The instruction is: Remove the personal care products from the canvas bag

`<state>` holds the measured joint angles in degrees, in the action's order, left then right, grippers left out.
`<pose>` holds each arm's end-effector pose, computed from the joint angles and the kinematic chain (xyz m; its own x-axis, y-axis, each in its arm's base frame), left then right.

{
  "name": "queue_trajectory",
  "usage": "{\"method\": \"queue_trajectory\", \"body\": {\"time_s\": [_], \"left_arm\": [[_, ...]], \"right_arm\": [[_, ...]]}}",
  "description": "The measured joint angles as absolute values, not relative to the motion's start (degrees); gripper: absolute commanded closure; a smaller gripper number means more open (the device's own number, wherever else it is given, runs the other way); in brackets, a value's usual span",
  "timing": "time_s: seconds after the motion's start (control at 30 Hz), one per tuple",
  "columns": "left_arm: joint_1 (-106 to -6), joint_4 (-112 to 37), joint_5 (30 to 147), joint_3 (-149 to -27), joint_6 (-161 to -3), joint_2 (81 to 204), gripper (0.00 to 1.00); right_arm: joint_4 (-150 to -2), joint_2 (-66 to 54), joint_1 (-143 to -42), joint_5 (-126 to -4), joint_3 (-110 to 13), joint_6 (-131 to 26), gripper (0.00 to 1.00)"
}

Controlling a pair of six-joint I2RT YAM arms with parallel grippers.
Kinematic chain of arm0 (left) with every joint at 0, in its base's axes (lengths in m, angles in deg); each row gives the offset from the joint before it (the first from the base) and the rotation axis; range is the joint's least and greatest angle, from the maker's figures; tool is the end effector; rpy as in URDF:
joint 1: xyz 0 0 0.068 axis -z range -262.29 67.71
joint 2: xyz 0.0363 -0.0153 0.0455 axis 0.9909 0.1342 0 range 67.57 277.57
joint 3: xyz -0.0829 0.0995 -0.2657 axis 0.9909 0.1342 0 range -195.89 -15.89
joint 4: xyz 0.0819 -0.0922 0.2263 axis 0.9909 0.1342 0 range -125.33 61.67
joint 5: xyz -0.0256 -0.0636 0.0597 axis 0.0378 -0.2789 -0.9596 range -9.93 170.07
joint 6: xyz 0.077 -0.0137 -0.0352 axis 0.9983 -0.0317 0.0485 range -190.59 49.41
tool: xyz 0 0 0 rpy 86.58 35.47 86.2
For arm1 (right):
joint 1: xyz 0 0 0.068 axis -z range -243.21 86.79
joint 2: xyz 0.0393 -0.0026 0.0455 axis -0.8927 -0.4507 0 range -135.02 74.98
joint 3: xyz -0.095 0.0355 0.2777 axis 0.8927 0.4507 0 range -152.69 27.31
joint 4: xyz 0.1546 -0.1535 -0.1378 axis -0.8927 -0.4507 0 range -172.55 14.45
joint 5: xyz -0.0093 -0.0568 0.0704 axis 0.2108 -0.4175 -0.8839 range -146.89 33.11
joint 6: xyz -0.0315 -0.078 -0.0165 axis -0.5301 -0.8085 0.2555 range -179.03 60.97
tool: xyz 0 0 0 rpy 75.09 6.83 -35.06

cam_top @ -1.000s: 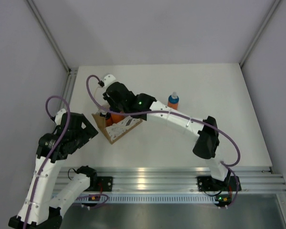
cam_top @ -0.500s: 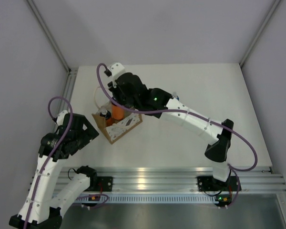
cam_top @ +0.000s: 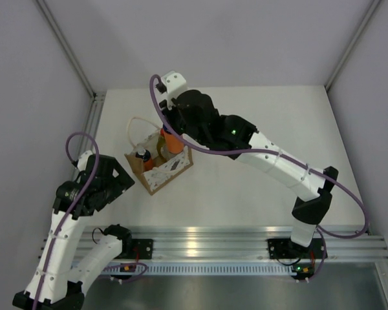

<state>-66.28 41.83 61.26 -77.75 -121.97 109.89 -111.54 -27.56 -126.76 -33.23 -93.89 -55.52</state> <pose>0.0957 -0.0021 0.3213 -0.5810 -0.6026 -0.5470 -0.5750 0.7796 -0.2482 0.2179 0.3701 0.4855 -0.1722 -0.2201 -0.9601 -0.6401 0.7659 -0.0608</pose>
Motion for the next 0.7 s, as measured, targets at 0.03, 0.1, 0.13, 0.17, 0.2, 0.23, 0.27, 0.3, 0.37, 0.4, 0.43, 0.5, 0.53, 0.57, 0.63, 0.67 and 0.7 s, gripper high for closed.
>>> {"method": "queue_trajectory", "body": {"time_s": [0.03,0.1,0.13,0.17,0.2,0.23,0.27,0.3,0.37,0.4,0.43,0.5,0.53,0.57,0.63,0.67,0.7], "left_arm": [[-66.3,41.8,61.3,-77.6,-122.0,109.8,0.02],[-66.3,41.9,61.4,-77.3,-122.2,109.6,0.02],[-66.3,41.8,61.5,-77.2,-122.4,109.5,0.02],[-66.3,41.8,61.5,-77.1,-122.6,109.4,0.02],[-66.3,41.8,61.6,-77.1,-122.7,109.3,0.02],[-66.3,41.8,61.7,-76.9,-122.8,109.2,0.02],[-66.3,41.8,61.7,-76.8,-123.0,109.0,0.02],[-66.3,41.8,61.8,-76.6,-123.0,108.9,0.02],[-66.3,41.8,61.9,-76.5,-123.0,108.8,0.02],[-66.3,41.8,61.9,-76.5,-123.0,108.8,0.02],[-66.3,41.8,61.9,-76.5,-123.0,108.8,0.02],[-66.3,41.8,62.0,-76.5,-123.0,108.8,0.02],[-66.3,41.8,62.0,-76.5,-123.0,108.8,0.02],[-66.3,41.8,62.0,-76.5,-123.0,108.8,0.02],[-66.3,41.8,62.1,-76.5,-123.0,108.8,0.02],[-66.3,41.8,62.3,-76.5,-123.0,108.8,0.02],[-66.3,41.8,62.4,-76.5,-123.0,108.8,0.02]], "right_arm": [[-111.8,-27.2,-126.8,-32.8,-93.9,-55.6,1.00],[-112.3,-26.2,-126.6,-31.7,-93.9,-56.0,1.00],[-112.6,-25.8,-126.4,-31.2,-93.8,-56.1,1.00],[-112.8,-25.2,-126.1,-30.7,-93.7,-56.1,1.00],[-112.8,-24.5,-125.8,-30.4,-93.3,-56.1,1.00],[-112.9,-23.5,-125.3,-30.1,-92.4,-56.1,1.00],[-113.0,-22.3,-124.7,-29.9,-91.4,-56.0,1.00],[-112.9,-21.1,-124.0,-29.8,-90.3,-56.0,1.00],[-112.9,-18.6,-122.5,-29.7,-87.2,-55.8,1.00],[-112.4,-17.1,-121.5,-29.8,-85.0,-55.4,1.00],[-112.3,-15.8,-120.6,-29.8,-82.9,-55.1,1.00],[-111.0,-13.0,-118.8,-29.9,-77.5,-54.7,1.00],[-110.6,-11.9,-117.8,-30.0,-74.8,-54.3,1.00],[-110.2,-10.9,-116.9,-30.2,-72.3,-54.0,1.00],[-108.9,-9.6,-115.4,-30.6,-67.9,-53.4,1.00],[-108.0,-9.1,-114.5,-30.8,-65.6,-53.2,1.00],[-106.6,-8.6,-113.8,-31.1,-63.0,-52.9,1.00]]}}
